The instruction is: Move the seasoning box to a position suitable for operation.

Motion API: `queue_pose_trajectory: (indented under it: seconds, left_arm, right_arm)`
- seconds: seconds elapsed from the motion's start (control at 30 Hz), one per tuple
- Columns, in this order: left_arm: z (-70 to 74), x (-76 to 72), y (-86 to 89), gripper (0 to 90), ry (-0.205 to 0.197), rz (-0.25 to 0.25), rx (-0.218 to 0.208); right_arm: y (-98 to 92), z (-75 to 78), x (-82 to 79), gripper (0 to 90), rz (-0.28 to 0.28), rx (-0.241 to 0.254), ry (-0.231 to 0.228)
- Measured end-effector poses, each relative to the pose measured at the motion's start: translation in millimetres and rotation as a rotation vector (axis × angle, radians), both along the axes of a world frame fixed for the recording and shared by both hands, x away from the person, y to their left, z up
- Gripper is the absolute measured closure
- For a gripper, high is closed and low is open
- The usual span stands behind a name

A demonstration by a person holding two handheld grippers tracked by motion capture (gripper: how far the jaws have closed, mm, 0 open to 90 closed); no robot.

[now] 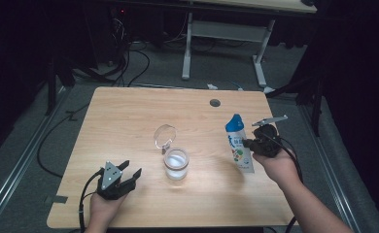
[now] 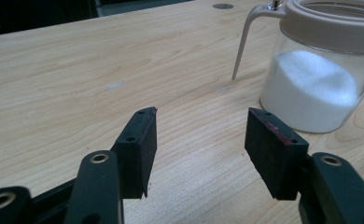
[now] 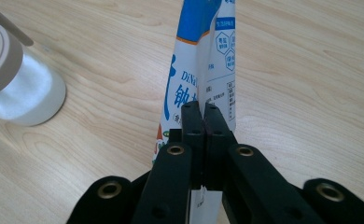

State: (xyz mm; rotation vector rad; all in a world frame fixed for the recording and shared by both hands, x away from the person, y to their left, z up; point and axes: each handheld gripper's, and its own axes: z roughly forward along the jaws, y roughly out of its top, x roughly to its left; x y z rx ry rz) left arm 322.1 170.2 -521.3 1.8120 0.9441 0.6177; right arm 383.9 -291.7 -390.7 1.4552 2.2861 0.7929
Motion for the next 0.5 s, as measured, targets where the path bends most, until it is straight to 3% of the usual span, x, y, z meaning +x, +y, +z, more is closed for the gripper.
queue_pose_trajectory:
  seconds: [0.17,0.5]
  left_arm:
    - [-0.3,0.3,1.1,44.0,0.009,-0.005,-0.011]
    - [-0.8,0.6,2.1,44.1,0.017,-0.011,-0.031]
  right_arm:
    - [1.3,-3.5,-4.2,89.7,-0.003,-0.004,-0.032]
    - [-1.1,-14.9,-14.3,89.7,-0.022,0.065,-0.097]
